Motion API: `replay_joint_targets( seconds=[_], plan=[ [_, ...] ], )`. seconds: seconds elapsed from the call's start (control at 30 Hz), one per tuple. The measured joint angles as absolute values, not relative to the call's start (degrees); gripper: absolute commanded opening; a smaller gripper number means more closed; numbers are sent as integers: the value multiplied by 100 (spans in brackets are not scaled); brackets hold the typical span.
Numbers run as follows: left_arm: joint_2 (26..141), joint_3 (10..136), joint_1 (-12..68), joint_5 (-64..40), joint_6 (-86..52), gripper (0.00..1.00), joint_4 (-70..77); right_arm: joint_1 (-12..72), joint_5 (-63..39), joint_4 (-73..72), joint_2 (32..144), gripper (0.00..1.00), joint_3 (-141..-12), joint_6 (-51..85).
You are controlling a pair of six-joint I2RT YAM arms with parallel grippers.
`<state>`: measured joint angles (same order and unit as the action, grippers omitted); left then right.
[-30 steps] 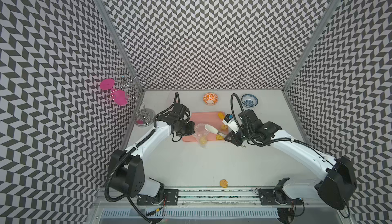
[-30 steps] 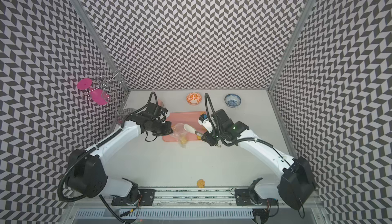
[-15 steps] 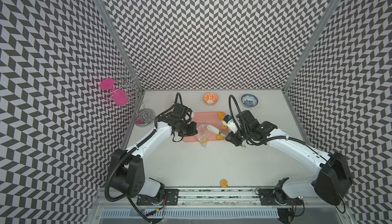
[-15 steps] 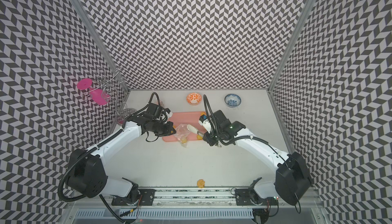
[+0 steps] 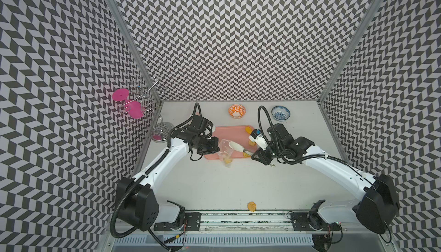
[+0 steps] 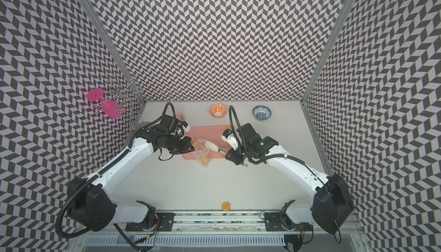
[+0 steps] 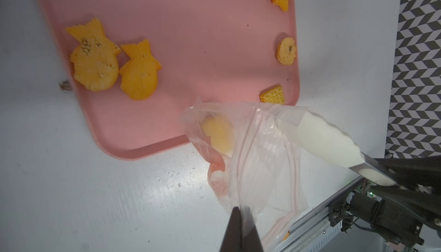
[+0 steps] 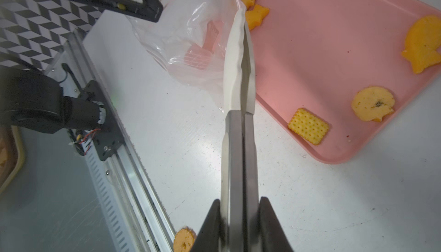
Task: Put the cookies into a resealable bag to prevent moisture
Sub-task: Adjust the ziploc bag at the center of the board.
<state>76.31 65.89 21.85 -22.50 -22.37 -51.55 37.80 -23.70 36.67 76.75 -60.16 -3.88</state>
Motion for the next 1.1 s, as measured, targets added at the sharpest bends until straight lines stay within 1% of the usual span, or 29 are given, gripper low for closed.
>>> replay_joint_targets(
  seconds=[0.13,0.27,0.37,0.47,0.67,0.7,0.77,0.93,1.0,1.1],
  plan=[
    [6976,6530,2185,-2226,-2318,0,-5592,4139,-2683,3712,7513,8,-6016,-298],
    [6549,5988,2176,-2209,-2414,0,-5780,4423,-2856,3686,7376,8,-5857,-148],
    [6569,5498,2171,-2147,-2451,0,-5745,4521,-2827,3645,7354,9,-5561,-106],
    [6724,5151,2141,-2062,-2515,0,-5599,4525,-2565,3669,7465,11,-5391,-145],
    [7004,5151,2134,-2150,-2648,0,-5028,4525,-2056,3398,7568,17,-5367,-261],
    [7050,5181,2134,-2154,-2657,0,-4960,4525,-2001,3350,7566,20,-5367,-263],
    [7109,5221,2134,-2154,-2663,0,-4851,4525,-1896,3288,7540,32,-5367,-272],
    [7277,5310,2132,-2154,-2663,0,-4689,4512,-1649,3280,7210,48,-5376,-268],
    [7352,5352,2132,-2152,-2661,0,-4635,4477,-1417,3301,6997,50,-5384,-189],
    [7408,5393,2128,-2154,-2657,0,-4584,4322,-1002,3430,6726,51,-5382,-25]
  ],
)
